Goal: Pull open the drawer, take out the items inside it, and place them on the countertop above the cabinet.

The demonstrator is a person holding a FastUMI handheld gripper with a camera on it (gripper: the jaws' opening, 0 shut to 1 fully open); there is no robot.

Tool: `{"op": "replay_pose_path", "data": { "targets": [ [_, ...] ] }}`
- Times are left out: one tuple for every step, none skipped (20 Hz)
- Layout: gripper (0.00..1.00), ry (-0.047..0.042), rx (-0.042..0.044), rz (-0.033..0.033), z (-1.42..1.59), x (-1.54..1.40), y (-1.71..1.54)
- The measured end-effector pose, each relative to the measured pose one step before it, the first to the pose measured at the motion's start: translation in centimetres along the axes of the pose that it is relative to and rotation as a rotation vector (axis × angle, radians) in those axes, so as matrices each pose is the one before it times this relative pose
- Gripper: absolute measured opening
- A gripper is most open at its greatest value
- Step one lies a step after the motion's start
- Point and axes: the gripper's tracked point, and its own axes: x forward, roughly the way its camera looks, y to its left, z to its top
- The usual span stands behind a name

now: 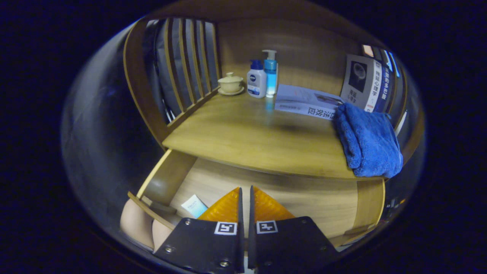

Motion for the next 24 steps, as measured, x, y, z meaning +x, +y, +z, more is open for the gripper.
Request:
{"op": "replay_pose_path", "data": {
  "targets": [
    [0.05,0.01409,-0.02236,0.00222,-0.352,0.094,0.003],
    [0.11,0.01566,-0.02236,0.00373,-0.405,0.321,-0.025],
    [0.18,0.01304,-0.02105,0.00290,-0.458,-0.331,-0.111],
    [0.20,0.01447,-0.02098,0.00393,-0.326,0.115,-0.203],
    [0.25,0.01491,-0.02157,0.00259,-0.231,0.190,-0.058],
    [0.30,0.01758,-0.02233,0.00816,-0.337,-0.157,0.050],
    [0.36,0.01564,-0.02332,0.01007,-0.335,0.192,0.067],
    [0.43,0.01998,-0.02628,0.00712,-0.365,0.180,-0.257],
    [0.43,0.02293,-0.02825,0.00775,-0.471,-0.022,-0.201],
    [0.44,0.02264,-0.03084,0.00994,-0.359,0.225,-0.153],
    [0.44,0.02424,-0.02639,0.01270,-0.337,0.441,0.029],
    [0.49,0.02589,-0.02206,0.02040,-0.262,0.263,0.251],
    [0.63,0.02038,-0.01628,0.01596,-0.146,0.147,0.281],
    [0.64,0.02072,-0.01206,0.02427,0.007,0.293,0.412],
    [0.64,0.02014,-0.00679,0.03192,0.059,0.523,0.716],
    [0.64,0.02084,0.00129,0.03044,0.272,0.476,0.527],
    [0.64,0.01033,0.00016,0.02826,0.377,0.429,0.642],
    [0.64,0.00464,-0.00145,0.02829,0.652,0.219,0.601],
    [0.64,0.00570,-0.00197,0.02614,0.595,0.358,0.683],
    [0.64,0.00874,-0.00471,0.02124,0.583,0.494,0.374],
    [0.64,0.01020,-0.00703,0.02321,0.345,0.453,0.736],
    [0.64,0.00947,-0.00880,0.02887,0.360,0.388,0.734],
    [0.64,0.01548,-0.00920,0.02833,0.109,0.481,0.829],
    [0.64,0.02189,-0.01639,0.01984,-0.036,0.427,0.478]
  ]
}}
